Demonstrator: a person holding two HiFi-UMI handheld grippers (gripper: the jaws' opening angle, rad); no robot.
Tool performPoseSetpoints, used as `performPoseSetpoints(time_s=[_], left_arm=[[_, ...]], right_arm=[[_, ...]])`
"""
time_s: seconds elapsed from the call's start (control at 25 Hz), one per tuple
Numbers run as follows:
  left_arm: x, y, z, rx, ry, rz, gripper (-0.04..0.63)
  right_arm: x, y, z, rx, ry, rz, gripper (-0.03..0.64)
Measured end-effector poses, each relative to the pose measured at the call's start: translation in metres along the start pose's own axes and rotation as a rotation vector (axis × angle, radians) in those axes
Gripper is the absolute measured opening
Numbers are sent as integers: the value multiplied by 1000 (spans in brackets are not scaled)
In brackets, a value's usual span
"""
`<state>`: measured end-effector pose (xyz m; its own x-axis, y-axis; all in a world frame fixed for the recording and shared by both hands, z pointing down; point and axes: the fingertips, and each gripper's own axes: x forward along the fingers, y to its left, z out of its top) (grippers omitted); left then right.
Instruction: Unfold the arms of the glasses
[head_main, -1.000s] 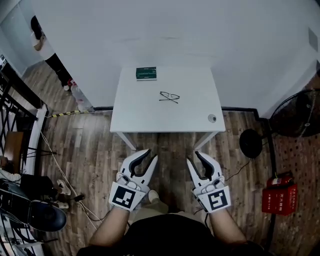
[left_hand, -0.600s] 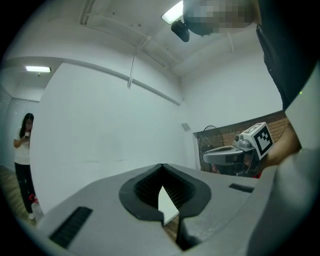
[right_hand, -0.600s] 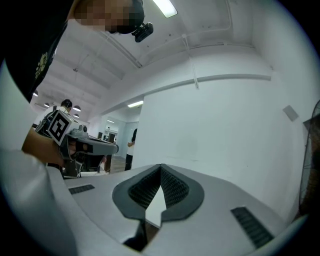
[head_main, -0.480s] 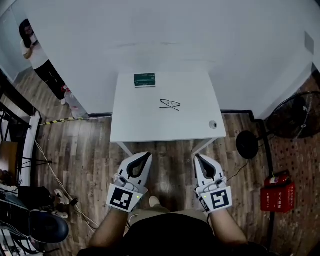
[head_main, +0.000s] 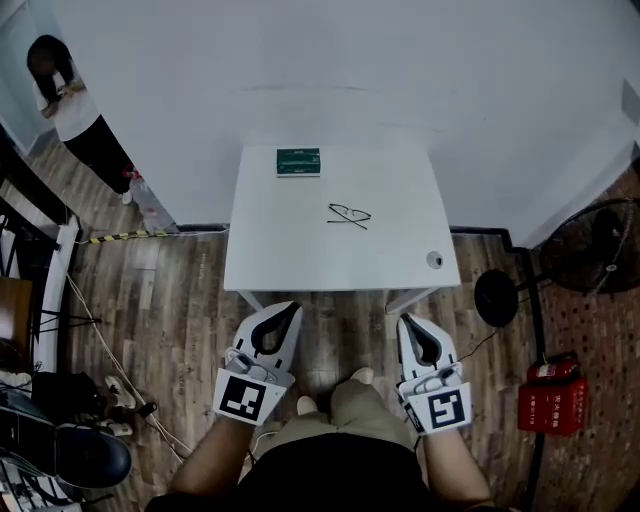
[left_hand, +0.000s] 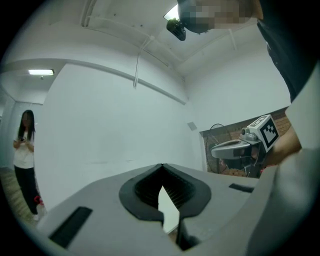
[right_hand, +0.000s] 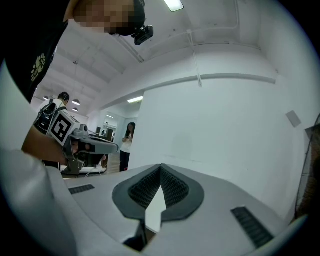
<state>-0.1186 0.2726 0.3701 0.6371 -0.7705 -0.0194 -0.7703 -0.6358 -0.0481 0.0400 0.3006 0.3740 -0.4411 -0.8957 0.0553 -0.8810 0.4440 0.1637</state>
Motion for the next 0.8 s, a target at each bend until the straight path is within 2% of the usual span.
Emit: performPoseSetpoints(time_s=[0.24, 0.44, 0.6, 0.8], left_arm=[[12, 5, -8, -47, 11, 15, 6], [34, 12, -11, -22, 26, 35, 6], [50, 13, -9, 5, 15, 20, 6], [68, 17, -12, -15, 11, 9, 6]], right_arm=[[13, -11, -4, 15, 1, 10, -2], [30, -27, -7, 29, 2, 28, -2], [44, -38, -16, 51, 8, 49, -2], [61, -47, -23, 61, 21, 78, -2]])
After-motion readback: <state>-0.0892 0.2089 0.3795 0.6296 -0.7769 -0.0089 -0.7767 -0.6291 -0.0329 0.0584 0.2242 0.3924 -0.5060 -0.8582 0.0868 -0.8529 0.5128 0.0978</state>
